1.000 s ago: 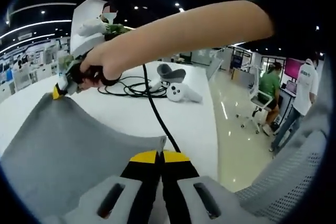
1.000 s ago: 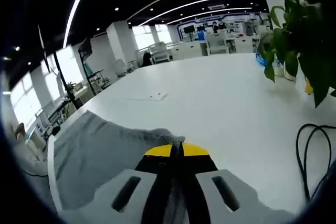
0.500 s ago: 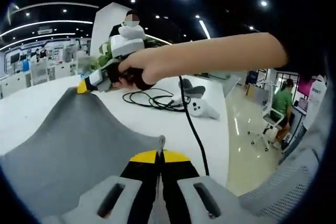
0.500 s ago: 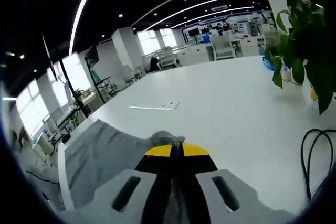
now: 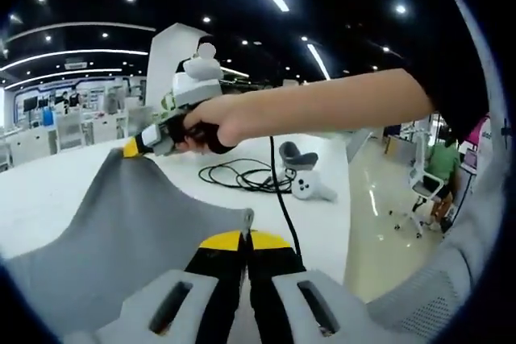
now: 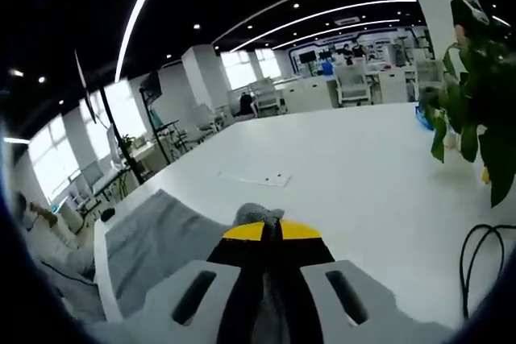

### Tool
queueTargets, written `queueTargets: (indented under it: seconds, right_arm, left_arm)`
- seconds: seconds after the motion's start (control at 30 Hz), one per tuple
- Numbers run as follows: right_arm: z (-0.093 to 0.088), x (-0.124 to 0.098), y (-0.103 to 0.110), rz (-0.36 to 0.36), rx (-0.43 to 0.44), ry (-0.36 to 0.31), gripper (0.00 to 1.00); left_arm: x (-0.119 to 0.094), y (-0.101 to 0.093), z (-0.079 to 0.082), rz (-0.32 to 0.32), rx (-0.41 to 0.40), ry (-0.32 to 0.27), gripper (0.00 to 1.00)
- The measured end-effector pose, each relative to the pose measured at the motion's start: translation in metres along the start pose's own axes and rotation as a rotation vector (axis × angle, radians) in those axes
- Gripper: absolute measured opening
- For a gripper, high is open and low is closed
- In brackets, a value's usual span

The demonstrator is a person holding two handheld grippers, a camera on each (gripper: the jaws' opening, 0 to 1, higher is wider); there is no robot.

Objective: Fold the towel on the table until its edges align and the towel forms a compact rectangular stack.

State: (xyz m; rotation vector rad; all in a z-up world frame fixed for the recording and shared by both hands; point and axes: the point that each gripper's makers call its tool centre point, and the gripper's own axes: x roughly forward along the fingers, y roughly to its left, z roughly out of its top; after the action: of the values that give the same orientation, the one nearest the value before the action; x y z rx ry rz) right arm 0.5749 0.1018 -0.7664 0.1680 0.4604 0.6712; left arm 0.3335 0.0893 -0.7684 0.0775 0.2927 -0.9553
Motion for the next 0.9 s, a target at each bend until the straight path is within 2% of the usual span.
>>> queueTargets:
  seconds: [0.13, 0.6, 0.9]
  right_arm:
    - [0.017, 0.003, 0.007, 0.006, 0.014, -0.014, 0.02]
    - [0.062, 0.015, 0.069, 0.067, 0.047, -0.063, 0.02]
    - [0.086, 0.022, 0.105, 0.091, 0.042, -0.090, 0.02]
  left_arm:
    - [-0.014, 0.001, 0.013, 0.014, 0.019, -0.020, 0.01]
    - [-0.077, 0.033, 0.057, 0.107, 0.065, -0.075, 0.01]
    - [-0.115, 0.049, 0.072, 0.152, 0.066, -0.108, 0.01]
